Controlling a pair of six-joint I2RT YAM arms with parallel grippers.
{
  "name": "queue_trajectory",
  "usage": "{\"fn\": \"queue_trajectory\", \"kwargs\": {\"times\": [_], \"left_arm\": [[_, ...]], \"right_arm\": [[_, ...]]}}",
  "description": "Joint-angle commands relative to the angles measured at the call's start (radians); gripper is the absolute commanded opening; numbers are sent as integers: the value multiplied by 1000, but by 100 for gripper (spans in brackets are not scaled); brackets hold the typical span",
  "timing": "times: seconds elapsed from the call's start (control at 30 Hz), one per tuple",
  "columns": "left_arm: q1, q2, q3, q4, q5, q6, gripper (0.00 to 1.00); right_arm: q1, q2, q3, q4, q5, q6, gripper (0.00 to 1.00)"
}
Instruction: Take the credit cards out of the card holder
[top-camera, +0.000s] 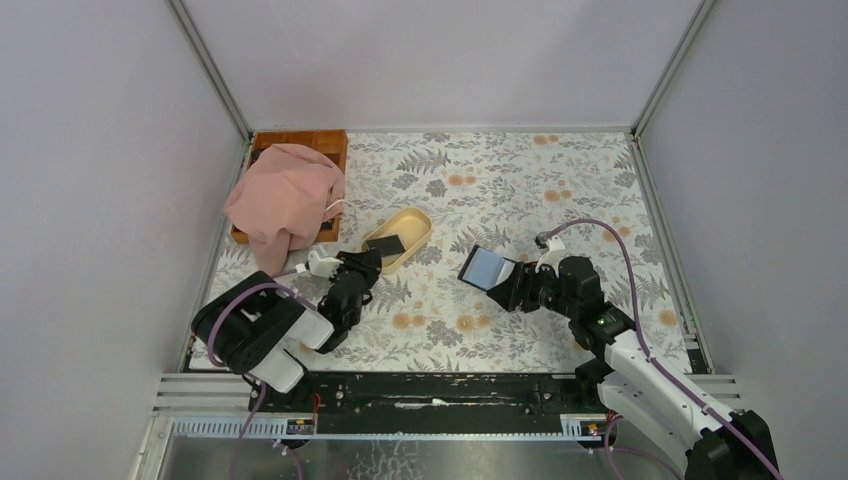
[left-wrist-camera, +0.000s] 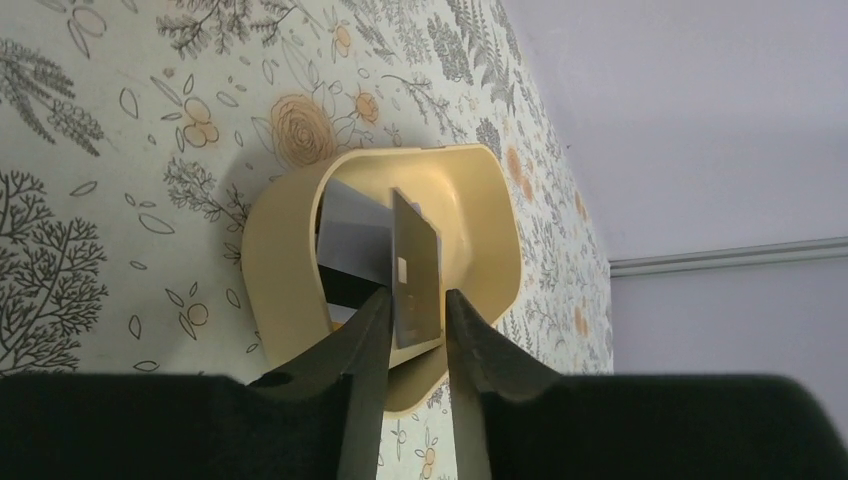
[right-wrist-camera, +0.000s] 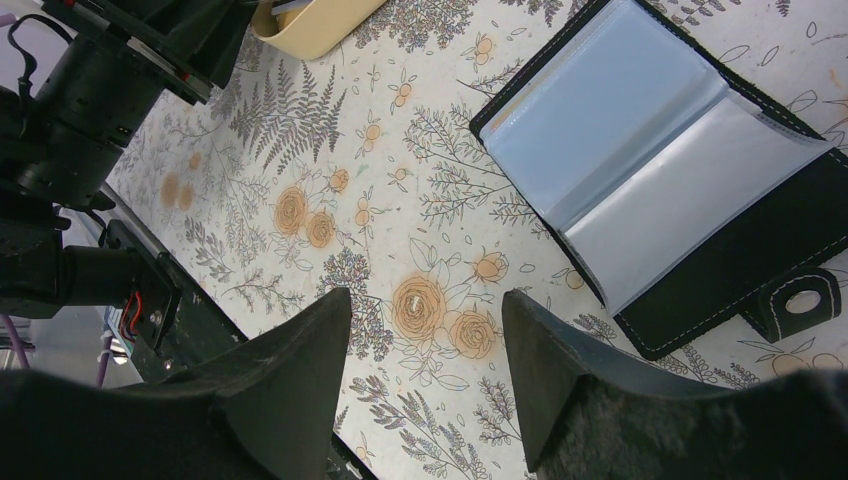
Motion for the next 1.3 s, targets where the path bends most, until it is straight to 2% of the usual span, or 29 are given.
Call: {"fn": "queue_trajectory", "kwargs": {"times": [0.0, 0.03, 0.1, 0.37, 0.47, 0.63, 0.87, 1.03, 1.1, 1.27], "left_arm": [[-4, -62, -5, -40, -46, 8, 38], [-3, -78, -13, -56, -50, 5, 42], [-3, -113, -18, -98, -60, 2, 44], [-4, -285, -17, -436, -123, -65, 41], [-6, -341, -24, -517, -126, -60, 41], [-8, -364, -23, -525, -94, -11, 41], [-31, -239, 74, -511, -61, 23, 34], [-32, -187, 92, -436, -15, 58, 20], [-34, -188, 95, -439, -12, 60, 16], [-34, -257, 62, -465, -18, 77, 14]], "right_arm": [[0, 3, 2, 35, 7, -14, 64], [0, 4, 2, 37, 6, -14, 64], [-1, 7, 2, 40, 3, -12, 64], [0, -1, 0, 40, 3, -12, 64], [-1, 2, -2, 47, -1, -10, 64], [0, 16, -5, 63, -12, -7, 64], [-1, 8, -2, 47, -3, -9, 64], [0, -4, -4, 39, 8, -10, 64], [0, -1, -4, 40, 9, -10, 64], [0, 18, -1, 52, -1, -9, 64]]}}
